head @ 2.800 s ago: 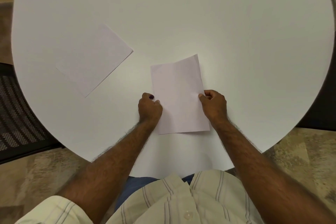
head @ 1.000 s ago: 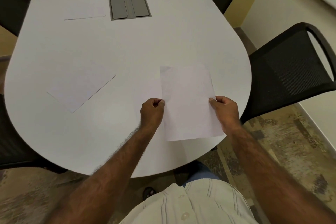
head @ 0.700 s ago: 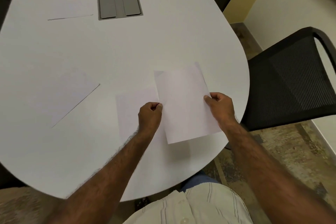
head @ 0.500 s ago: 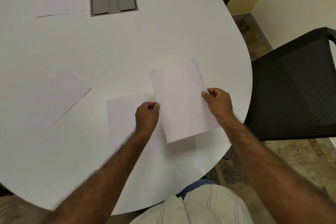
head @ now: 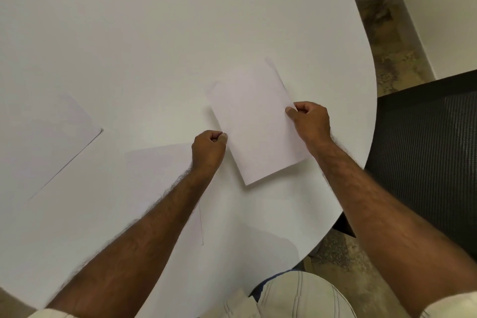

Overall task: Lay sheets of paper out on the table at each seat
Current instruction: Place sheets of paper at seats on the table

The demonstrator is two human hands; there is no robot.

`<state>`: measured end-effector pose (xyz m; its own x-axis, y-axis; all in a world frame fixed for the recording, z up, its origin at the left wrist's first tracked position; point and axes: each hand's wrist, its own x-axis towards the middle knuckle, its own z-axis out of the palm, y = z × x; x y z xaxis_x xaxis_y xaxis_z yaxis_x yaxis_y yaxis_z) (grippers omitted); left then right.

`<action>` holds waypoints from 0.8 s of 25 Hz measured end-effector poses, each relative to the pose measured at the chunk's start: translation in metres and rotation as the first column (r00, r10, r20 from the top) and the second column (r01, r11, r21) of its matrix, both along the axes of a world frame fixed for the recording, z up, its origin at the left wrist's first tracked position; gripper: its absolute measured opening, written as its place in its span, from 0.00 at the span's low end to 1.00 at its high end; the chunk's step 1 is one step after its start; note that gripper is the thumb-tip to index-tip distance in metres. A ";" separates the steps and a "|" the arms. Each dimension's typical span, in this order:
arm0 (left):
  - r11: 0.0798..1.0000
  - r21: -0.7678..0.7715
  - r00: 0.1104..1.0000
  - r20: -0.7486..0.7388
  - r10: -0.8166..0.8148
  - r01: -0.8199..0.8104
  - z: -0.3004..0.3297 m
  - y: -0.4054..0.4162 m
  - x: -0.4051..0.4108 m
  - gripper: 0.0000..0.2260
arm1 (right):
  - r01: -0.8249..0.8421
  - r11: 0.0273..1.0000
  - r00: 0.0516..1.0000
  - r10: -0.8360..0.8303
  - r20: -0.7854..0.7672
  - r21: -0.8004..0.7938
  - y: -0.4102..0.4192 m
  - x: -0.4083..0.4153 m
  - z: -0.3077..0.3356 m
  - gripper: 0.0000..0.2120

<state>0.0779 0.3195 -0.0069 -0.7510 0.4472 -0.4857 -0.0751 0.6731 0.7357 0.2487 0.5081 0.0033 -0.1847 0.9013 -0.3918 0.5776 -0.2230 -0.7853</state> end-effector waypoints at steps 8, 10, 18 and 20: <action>0.994 -0.108 1.000 -0.010 0.003 -0.004 -0.028 0.058 -0.003 0.09 | -0.042 0.999 0.995 0.042 0.094 -0.007 0.061 -0.025 -0.039 0.12; 0.991 -0.133 1.000 -0.008 0.008 -0.009 -0.035 0.064 -0.003 0.09 | -0.027 0.999 0.994 0.029 0.108 -0.019 0.067 -0.026 -0.048 0.13; 0.981 -0.196 1.000 -0.020 0.002 -0.006 -0.053 0.071 -0.009 0.09 | 0.007 0.999 0.992 -0.002 0.130 -0.035 0.075 -0.031 -0.063 0.13; 0.980 -0.199 1.000 -0.031 0.002 -0.008 -0.053 0.069 -0.010 0.09 | 0.014 1.000 0.993 -0.011 0.116 -0.024 0.074 -0.030 -0.063 0.12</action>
<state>0.0682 0.3888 -0.0595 -0.7689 0.3400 -0.5415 -0.0581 0.8062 0.5887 0.2189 0.5816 -0.0596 -0.1255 0.8929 -0.4324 0.6614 -0.2496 -0.7073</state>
